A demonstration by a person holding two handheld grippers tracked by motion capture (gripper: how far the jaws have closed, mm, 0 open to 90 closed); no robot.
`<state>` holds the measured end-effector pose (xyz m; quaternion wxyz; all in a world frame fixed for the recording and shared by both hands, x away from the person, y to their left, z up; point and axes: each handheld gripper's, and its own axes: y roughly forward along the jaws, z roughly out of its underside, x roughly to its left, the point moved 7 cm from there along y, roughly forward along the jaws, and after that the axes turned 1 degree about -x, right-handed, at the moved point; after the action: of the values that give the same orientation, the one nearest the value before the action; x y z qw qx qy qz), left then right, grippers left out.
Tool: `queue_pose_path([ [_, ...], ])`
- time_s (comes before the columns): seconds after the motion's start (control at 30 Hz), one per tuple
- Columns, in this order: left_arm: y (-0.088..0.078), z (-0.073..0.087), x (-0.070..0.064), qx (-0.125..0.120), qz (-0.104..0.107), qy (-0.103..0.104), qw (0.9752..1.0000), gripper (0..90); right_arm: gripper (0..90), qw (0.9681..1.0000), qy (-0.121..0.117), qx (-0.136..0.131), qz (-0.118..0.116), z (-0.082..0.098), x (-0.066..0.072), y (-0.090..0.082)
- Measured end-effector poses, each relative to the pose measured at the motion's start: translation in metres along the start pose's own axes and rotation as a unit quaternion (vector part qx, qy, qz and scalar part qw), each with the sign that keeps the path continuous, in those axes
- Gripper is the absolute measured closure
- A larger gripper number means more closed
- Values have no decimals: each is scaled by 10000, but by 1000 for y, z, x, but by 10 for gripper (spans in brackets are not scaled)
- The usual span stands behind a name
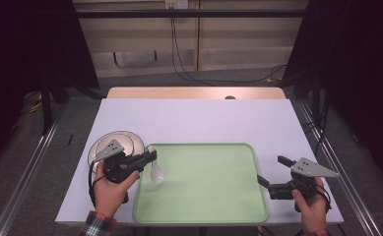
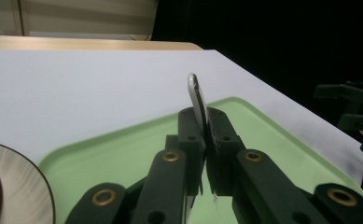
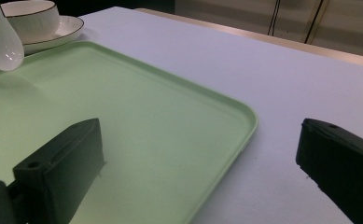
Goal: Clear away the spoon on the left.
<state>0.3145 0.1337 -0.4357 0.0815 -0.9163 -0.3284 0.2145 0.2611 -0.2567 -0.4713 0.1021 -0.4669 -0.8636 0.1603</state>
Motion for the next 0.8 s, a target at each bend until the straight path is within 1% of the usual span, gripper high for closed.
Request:
queue_pose_path([
  [0.1, 1, 6, -2, 39, 51, -30, 10000, 855, 4, 10000, 13, 2, 16, 0, 0, -1],
  [0.13, 1, 8, -2, 67, 80, -4, 9999, 856, 4, 10000, -5, -10, 8, -1, 0, -1],
  [0.17, 1, 9, -2, 94, 23, -10, 10000, 855, 4, 10000, 6, 2, 11, 0, 0, -1],
  [0.23, 1, 11, -4, 113, 33, -15, 9999, 855, 4, 10000, 1, 13, 8, 0, 0, 0],
  [0.27, 1, 12, -5, 104, 115, 0, 9999, 855, 4, 10000, -7, 9, 17, 0, 0, 0],
  [0.3, 2, 13, -6, 117, 138, -12, 9998, 855, 4, 10000, -3, 21, -2, 0, 1, 0],
  [0.33, 1, 13, -6, 156, 66, 1, 9999, 855, 4, 10000, -16, 14, -10, 0, 1, 0],
  [0.37, 1, 14, -6, 161, 79, -5, 9998, 855, 4, 10000, -27, 7, -10, 0, 1, 0],
  [0.43, 1, 16, -7, 168, 136, -39, 9998, 856, 4, 10000, -9, 11, -10, 0, 0, 0],
  [0.47, 1, 17, -7, 182, 218, -31, 9996, 855, 4, 10000, -11, 5, 12, 0, 0, 0],
  [0.5, 1, 18, -8, 185, 207, -72, 9996, 855, 4, 10000, -9, 4, 9, 0, 0, 0],
  [0.53, 1, 19, -8, 197, 223, -63, 9995, 855, 4, 10000, -5, -5, 7, 0, 0, 0],
  [0.57, 2, 19, -10, 197, 288, -65, 9994, 855, 4, 10000, -17, -12, -6, 0, 0, -1],
  [0.63, 2, 20, -12, 249, 224, -65, 9994, 855, 4, 10000, -2, -1, 8, 0, 0, 0],
  [0.67, 2, 21, -13, 244, 334, -63, 9991, 855, 4, 10000, -1, 13, 12, 0, 0, 0],
  [0.7, 2, 22, -15, 241, 361, -91, 9990, 855, 4, 10000, 5, 19, 4, 0, 0, 0],
  [0.77, 2, 23, -17, 273, 403, -64, 9988, 855, 4, 10000, -15, 18, -16, 0, 1, 0],
  [0.8, 2, 24, -18, 275, 430, -91, 9987, 855, 4, 10000, -12, 19, -17, 0, 1, 0],
])
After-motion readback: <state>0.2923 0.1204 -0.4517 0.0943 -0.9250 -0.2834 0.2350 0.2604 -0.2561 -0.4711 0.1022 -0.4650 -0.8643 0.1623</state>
